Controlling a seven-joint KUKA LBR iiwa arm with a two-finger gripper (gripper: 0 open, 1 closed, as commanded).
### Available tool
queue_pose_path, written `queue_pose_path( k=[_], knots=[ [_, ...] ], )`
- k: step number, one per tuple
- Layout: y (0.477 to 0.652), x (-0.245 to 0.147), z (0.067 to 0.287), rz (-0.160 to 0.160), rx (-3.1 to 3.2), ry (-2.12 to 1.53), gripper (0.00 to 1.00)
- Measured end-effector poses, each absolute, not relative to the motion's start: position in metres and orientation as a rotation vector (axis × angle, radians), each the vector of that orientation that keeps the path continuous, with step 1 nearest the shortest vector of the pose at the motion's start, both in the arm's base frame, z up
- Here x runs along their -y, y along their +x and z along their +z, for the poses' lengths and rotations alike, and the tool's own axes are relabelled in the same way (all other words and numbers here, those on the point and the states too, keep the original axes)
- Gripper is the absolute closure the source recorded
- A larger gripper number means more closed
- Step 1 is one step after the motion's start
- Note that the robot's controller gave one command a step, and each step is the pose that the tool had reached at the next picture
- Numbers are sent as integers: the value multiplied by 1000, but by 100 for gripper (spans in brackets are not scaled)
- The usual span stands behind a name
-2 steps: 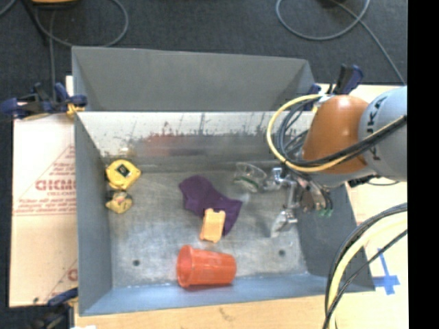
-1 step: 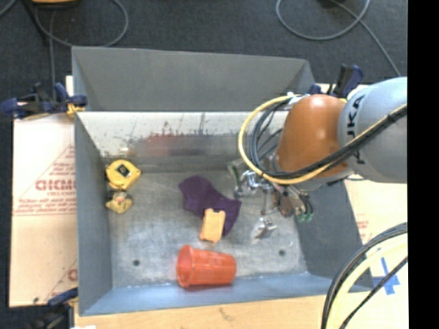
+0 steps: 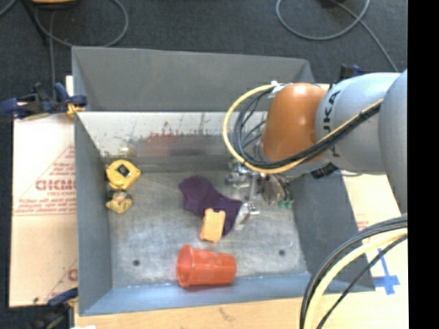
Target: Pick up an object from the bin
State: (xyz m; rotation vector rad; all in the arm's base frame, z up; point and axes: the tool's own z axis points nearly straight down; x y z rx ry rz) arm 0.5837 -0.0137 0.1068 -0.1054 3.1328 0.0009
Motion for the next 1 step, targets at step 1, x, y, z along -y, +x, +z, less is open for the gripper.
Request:
queue_pose_path(
  k=[1],
  knots=[
    [593,2,85,1,-3125,255,0]
  ],
)
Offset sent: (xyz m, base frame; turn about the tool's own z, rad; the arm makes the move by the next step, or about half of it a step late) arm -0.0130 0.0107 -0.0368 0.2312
